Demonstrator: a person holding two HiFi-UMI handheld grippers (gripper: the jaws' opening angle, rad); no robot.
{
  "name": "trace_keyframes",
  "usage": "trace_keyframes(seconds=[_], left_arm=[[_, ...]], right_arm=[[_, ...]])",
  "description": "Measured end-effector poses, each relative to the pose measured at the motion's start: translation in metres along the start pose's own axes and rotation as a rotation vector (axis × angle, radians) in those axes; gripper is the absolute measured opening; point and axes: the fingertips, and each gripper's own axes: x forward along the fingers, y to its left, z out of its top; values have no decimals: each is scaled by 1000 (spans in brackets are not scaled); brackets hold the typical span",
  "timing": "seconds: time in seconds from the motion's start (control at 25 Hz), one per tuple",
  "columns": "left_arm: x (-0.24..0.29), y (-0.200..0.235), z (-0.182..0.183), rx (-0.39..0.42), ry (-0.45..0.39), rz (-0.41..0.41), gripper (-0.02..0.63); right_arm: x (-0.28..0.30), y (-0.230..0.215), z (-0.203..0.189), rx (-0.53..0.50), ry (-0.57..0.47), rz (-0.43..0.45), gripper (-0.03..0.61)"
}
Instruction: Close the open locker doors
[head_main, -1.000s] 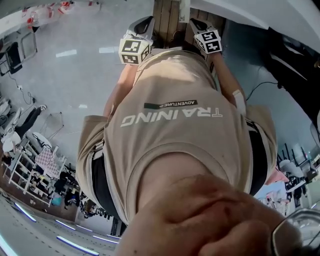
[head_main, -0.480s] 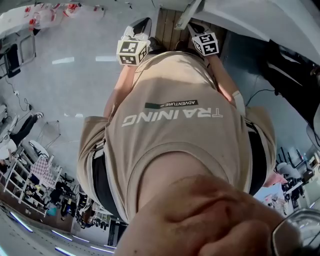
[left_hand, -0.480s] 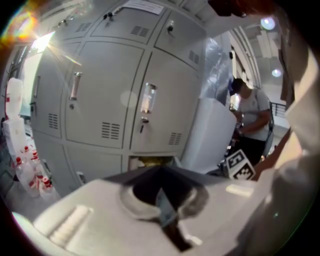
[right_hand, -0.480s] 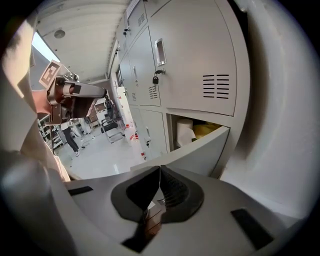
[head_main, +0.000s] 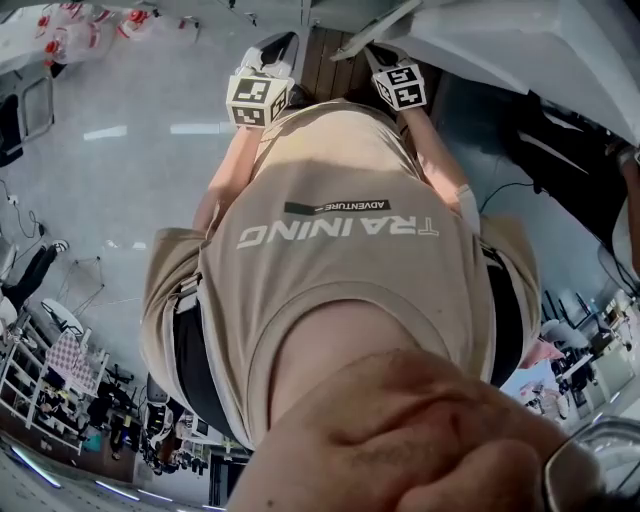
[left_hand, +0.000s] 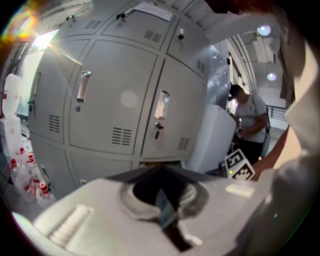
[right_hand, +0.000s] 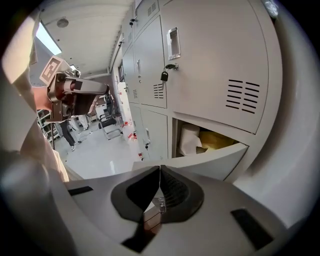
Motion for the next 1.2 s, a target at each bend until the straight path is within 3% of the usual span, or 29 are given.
trace_keyframes(seconds=[0.16, 0.44, 0.76, 1.2], left_arm=[[-1, 17, 2, 27, -2, 20, -5], [11, 36, -6, -37, 26, 61, -5], [31, 51, 15, -67, 27, 98, -5], [42, 72, 23, -119, 11, 200, -5]], right_arm=[[13, -2, 13, -3, -1, -8, 15], [39, -6, 29, 8, 7, 40, 15], [70, -16, 60, 19, -28, 105, 15], [108, -47, 90, -44, -15, 167, 15]])
